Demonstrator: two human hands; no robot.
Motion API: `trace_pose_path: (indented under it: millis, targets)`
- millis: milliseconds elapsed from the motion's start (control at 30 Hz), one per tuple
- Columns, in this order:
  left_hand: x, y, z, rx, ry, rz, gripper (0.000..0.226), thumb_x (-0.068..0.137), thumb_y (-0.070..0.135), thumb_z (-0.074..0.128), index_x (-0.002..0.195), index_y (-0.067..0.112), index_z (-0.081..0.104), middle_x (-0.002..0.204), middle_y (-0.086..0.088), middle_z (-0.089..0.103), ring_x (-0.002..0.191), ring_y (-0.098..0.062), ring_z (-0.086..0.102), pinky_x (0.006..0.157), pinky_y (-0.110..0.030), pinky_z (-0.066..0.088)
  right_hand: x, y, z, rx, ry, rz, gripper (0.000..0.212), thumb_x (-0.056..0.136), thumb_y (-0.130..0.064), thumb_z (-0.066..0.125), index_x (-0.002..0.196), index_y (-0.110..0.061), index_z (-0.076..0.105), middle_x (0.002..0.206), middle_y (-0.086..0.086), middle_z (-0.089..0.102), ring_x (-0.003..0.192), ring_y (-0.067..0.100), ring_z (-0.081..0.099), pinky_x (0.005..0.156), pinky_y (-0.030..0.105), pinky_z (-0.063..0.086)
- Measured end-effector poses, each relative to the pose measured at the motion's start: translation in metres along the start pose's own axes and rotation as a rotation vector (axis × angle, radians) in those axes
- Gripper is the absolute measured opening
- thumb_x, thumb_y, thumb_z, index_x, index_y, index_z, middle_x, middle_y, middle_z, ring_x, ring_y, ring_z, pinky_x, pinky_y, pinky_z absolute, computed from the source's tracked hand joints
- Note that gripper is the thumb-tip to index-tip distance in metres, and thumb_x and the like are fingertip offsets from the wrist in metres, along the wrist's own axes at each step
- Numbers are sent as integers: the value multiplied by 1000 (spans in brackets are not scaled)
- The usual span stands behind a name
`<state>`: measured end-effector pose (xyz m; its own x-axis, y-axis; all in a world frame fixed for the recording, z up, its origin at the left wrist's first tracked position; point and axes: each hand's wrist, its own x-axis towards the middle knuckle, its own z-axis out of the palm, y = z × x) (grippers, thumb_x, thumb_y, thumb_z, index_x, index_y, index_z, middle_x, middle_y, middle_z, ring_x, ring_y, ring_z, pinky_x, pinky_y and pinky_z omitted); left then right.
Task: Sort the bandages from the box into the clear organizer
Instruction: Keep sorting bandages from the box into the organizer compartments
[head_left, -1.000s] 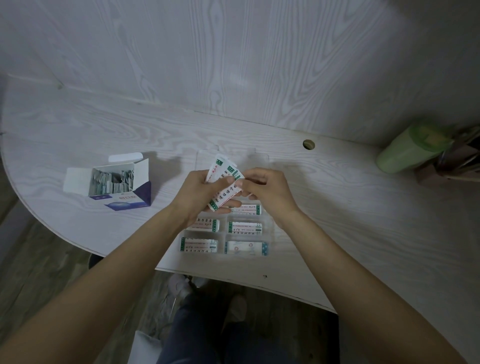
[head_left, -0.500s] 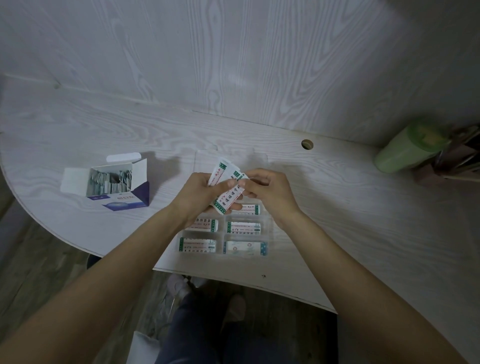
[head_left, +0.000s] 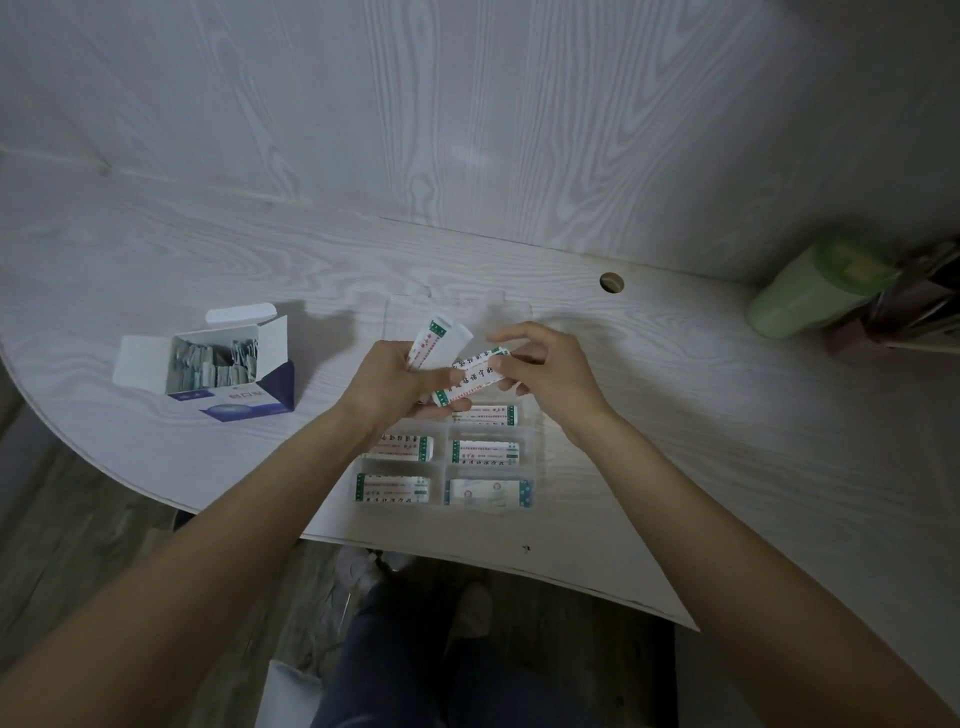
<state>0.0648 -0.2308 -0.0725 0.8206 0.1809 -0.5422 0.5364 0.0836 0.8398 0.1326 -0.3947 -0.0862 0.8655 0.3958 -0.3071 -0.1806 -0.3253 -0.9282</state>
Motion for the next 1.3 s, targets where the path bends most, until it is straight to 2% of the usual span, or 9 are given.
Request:
trace_pose_path:
  millis: [133,367,500,567,633,767,933,1067,1300]
  targets:
    - [4,-3,0,45,115,4,9,84,3,67,81,11,67,74,-2,70,58,-9,69,55,-23,58,3,12,-4,-34,31,19,10,87,-1,64,86,-11,68,78,7,68,50,4,59,55,15,49]
    - [6,-9,-4,-117,101,-17,3,87,5,63,90,5,64,82,-10,72,67,-17,72,64,-24,59,6,45,-1,-78,171,157,11,87,-3,65,81,-12,66,81,8,66,54,9,60,54,16,46]
    - [5,-9,-1,-140,82,-15,5,88,6,62,93,5,64,78,-9,72,67,-17,72,63,-23,59,6,52,10,-260,199,165,5,88,-7,64,88,-10,68,87,3,63,72,14,60,65,19,47]
    - [4,-9,0,-153,80,-7,4,89,7,62,92,6,63,76,-7,73,67,-17,72,63,-23,58,6,52,14,-344,200,140,7,89,-9,62,93,-8,69,90,3,61,79,13,57,63,16,41]
    - [4,-9,0,-153,83,10,3,89,9,62,91,7,63,76,-6,73,68,-17,72,64,-23,59,5,52,17,-419,181,117,8,90,-11,61,93,-10,68,92,4,63,78,12,56,63,17,39]
    - [2,-10,-4,-150,90,23,4,90,10,62,92,7,63,78,-7,72,68,-16,72,65,-24,59,3,52,22,-667,118,95,7,92,-17,59,92,-16,66,95,-1,67,85,15,62,65,25,46]
    - [-1,-12,-7,-138,96,10,7,90,10,62,96,6,63,82,-10,72,68,-16,72,62,-22,58,2,53,26,-1032,72,-36,15,95,-15,51,97,-15,66,96,0,60,88,17,58,60,25,36]
    - [-3,-12,-7,-130,103,11,5,90,11,61,93,8,63,80,-8,72,66,-14,72,61,-20,57,4,49,33,-1322,-9,-106,18,89,0,51,94,-13,63,96,3,58,88,19,55,50,25,25]
    - [-2,-11,-7,-133,97,14,6,90,10,61,94,7,63,80,-8,72,67,-14,72,63,-22,58,8,40,35,-1402,-164,-157,26,85,9,51,95,-12,62,95,3,65,70,16,46,55,26,32]
